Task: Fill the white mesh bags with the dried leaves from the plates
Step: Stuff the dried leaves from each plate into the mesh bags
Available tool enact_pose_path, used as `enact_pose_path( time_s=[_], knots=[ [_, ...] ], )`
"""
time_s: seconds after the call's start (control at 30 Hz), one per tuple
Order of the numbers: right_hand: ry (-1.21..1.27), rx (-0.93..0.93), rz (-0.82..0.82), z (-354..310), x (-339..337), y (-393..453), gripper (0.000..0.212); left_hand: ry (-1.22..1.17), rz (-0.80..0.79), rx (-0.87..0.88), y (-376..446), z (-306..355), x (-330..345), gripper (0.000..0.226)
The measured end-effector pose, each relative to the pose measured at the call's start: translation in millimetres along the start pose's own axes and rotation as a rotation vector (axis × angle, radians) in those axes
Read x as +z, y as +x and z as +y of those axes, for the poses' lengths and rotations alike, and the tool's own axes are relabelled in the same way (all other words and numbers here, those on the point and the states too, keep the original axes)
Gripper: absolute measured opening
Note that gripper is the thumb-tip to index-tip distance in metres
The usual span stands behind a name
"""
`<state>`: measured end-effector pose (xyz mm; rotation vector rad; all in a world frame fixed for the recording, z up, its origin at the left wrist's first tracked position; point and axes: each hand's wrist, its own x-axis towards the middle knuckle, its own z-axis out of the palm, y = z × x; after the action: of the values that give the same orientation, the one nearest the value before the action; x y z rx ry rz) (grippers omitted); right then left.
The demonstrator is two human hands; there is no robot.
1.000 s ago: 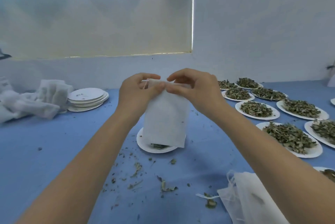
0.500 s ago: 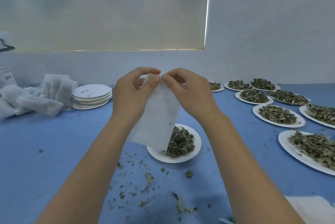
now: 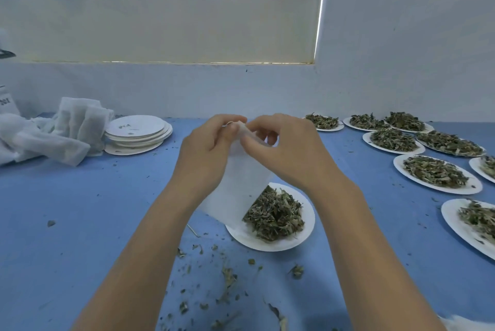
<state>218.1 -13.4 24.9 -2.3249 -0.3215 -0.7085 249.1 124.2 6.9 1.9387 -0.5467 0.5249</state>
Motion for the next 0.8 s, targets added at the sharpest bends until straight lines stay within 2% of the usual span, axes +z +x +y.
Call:
enact_pose_path(
  time_s=[0.17, 0.33, 0.43, 0.47, 0.53, 0.6, 0.7, 0.8],
  knots=[
    [0.075, 0.001, -0.071, 3.6, -5.3, 1.5, 0.012, 0.166, 0.016, 0.049, -0.7, 0.3, 6.0, 0.016],
    [0.358, 0.070, -0.119, 9.0, -8.8, -0.7, 0.007, 0.119, 0.039, 0.101, -1.6, 8.5, 2.2, 0.018],
    [0.395, 0.095, -0.266, 13.1, -6.4, -1.2, 0.028, 0.000, 0.011, 0.115, -3.2, 16.2, 2.2, 0.020],
    [0.366, 0.099, -0.331, 12.5, -4.5, -1.5, 0.028, -0.018, -0.004, 0.130, -4.2, 19.1, 3.4, 0.020],
    [0.334, 0.062, -0.410, 10.1, -1.4, -1.8, 0.007, -0.005, -0.024, 0.172, -6.6, 24.4, 6.1, 0.020],
    [0.407, 0.041, -0.430, 11.5, -1.8, -2.7, 0.015, 0.034, -0.034, 0.216, -8.2, 27.9, 6.9, 0.019],
    [0.615, 0.082, -0.545, 15.8, -5.1, -5.2, 0.022, 0.159, -0.021, 0.279, -7.6, 29.8, 3.7, 0.019],
    [0.849, 0.145, -0.604, 16.5, -3.1, -4.6, 0.022, 0.398, -0.058, 0.362, -9.5, 29.6, 3.2, 0.034]
  ],
)
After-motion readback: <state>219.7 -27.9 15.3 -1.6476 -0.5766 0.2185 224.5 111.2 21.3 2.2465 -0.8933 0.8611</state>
